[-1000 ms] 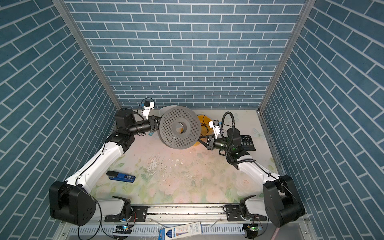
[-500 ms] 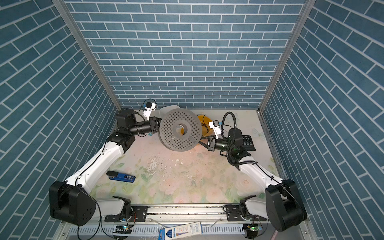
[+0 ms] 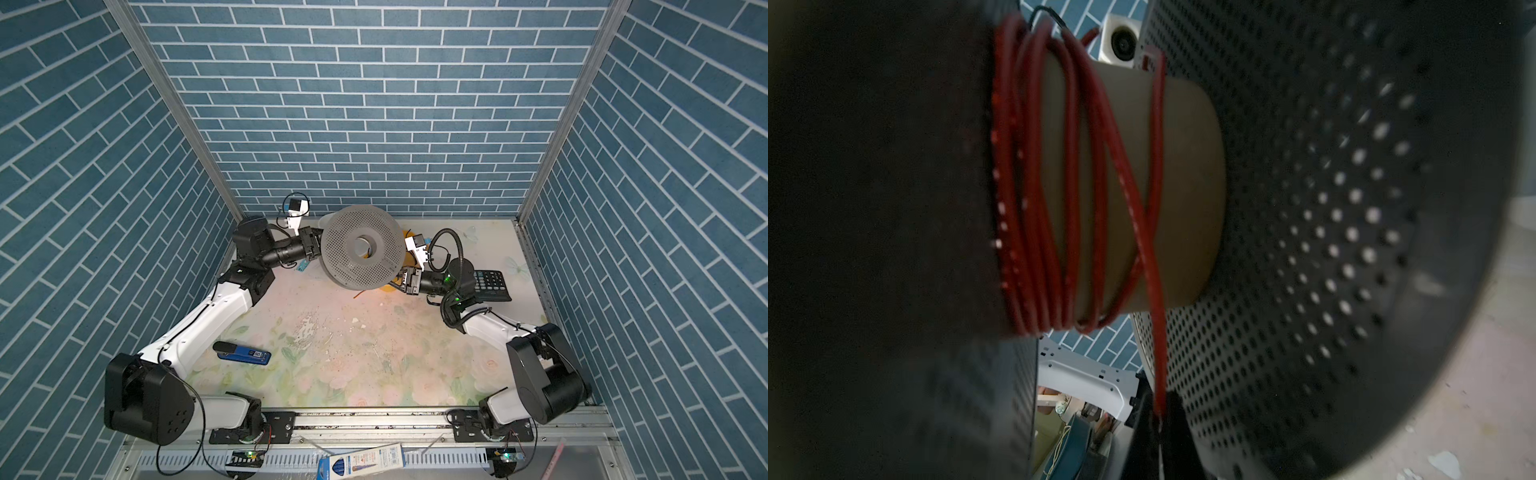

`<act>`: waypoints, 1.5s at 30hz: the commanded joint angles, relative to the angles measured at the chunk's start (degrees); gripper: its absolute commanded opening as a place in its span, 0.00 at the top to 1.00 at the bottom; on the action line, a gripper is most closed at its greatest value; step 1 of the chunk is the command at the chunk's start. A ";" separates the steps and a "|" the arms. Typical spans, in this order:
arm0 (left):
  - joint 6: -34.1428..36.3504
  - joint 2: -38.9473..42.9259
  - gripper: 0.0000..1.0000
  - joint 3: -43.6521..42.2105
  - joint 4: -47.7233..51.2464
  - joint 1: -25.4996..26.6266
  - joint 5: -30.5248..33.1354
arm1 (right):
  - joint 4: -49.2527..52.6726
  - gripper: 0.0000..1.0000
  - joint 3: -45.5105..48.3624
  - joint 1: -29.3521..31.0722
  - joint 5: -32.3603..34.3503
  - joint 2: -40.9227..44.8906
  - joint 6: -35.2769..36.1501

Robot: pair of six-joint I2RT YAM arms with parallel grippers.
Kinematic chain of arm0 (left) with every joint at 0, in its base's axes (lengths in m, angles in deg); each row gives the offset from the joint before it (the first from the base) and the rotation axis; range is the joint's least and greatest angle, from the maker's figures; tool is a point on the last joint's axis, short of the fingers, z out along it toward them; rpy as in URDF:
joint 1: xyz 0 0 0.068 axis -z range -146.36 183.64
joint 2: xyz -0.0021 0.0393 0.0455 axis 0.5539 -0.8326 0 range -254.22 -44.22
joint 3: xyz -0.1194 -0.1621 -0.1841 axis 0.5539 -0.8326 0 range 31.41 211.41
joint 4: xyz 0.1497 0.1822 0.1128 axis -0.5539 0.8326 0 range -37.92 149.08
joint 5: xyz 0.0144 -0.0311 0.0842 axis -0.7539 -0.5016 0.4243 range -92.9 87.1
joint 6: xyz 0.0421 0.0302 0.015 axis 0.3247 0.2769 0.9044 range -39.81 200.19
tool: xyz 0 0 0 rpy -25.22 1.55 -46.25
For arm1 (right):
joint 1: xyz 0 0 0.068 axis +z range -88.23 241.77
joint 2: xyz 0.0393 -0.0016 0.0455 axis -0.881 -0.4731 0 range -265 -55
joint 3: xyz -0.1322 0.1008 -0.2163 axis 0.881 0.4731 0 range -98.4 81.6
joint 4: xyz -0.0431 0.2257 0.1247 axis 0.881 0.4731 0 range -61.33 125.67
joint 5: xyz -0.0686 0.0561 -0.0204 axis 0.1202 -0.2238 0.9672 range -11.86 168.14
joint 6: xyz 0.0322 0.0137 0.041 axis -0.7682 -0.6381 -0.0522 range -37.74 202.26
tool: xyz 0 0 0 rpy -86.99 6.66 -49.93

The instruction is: Wrap the cables

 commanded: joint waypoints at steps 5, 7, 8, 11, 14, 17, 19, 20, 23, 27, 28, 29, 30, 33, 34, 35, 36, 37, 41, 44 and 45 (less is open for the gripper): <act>-5.87 1.05 1.00 -3.75 -12.50 2.07 2.79 | -13.45 1.00 -2.73 4.10 9.91 -3.93 -1.50; -6.74 1.95 1.00 -5.41 -13.99 2.19 3.92 | -11.27 1.00 -2.22 4.07 12.42 -3.48 0.88; -6.79 2.31 1.00 -6.33 -15.08 2.35 4.52 | -9.71 1.00 -1.76 4.15 14.30 -3.02 2.48; -9.45 2.78 1.00 -8.30 -17.78 3.01 5.63 | -6.33 1.00 -0.45 4.84 20.37 -1.69 6.69; -10.62 2.93 1.00 -9.92 -19.89 3.68 7.42 | -6.37 1.00 -0.59 5.30 23.54 -1.82 7.60; -11.28 2.84 1.00 -10.86 -21.40 4.57 8.34 | -8.17 1.00 -1.33 6.11 25.33 -3.12 7.09; -11.62 2.51 1.00 -11.21 -22.23 4.91 8.81 | -9.34 1.00 -2.35 6.75 25.18 -4.48 6.29; -12.09 2.35 1.00 -11.52 -22.88 4.89 8.96 | -10.13 1.00 -3.22 6.96 24.15 -5.44 5.73; -13.73 1.84 1.00 -12.19 -24.58 4.92 9.47 | -11.89 0.99 -4.25 7.07 22.33 -6.97 4.17; -13.59 2.37 1.00 -12.32 -21.53 4.59 11.34 | -9.54 0.95 -1.90 6.93 23.84 -4.80 5.81; -13.58 2.47 1.00 -12.41 -21.22 4.43 11.61 | -8.02 0.92 -1.39 6.82 24.47 -3.95 6.22; -13.66 2.50 1.00 -12.46 -21.18 4.28 12.02 | -6.21 0.90 -0.99 6.72 24.93 -3.06 7.01; -13.82 2.48 1.00 -12.54 -21.16 4.13 12.27 | -4.56 0.88 -0.51 6.64 25.18 -2.09 7.94; -14.83 1.93 1.00 -12.36 -21.01 3.83 12.74 | 1.61 0.85 0.69 6.28 26.08 0.71 10.23; -15.13 1.80 1.00 -12.37 -21.14 3.78 12.87 | 3.56 0.84 0.92 6.12 26.18 1.44 10.78; -15.45 1.57 1.00 -12.37 -21.25 3.74 13.03 | 5.77 0.83 1.12 5.93 26.18 2.27 11.39; -15.82 1.36 1.00 -12.37 -21.21 3.74 13.20 | 7.80 0.82 1.34 5.78 26.44 3.06 12.14; -16.16 1.20 1.00 -12.46 -21.41 3.70 13.38 | 9.00 0.81 1.68 5.60 26.78 3.73 12.67; -17.41 0.54 1.00 -12.74 -22.62 3.63 13.45 | 12.07 0.79 3.72 4.80 27.59 6.26 14.12; -17.71 0.42 1.00 -12.72 -22.65 3.57 13.40 | 13.34 0.77 5.18 4.01 27.63 7.91 14.71; -17.61 0.34 1.00 -12.72 -22.58 3.57 13.47 | 14.01 0.75 5.53 3.74 27.56 8.52 15.01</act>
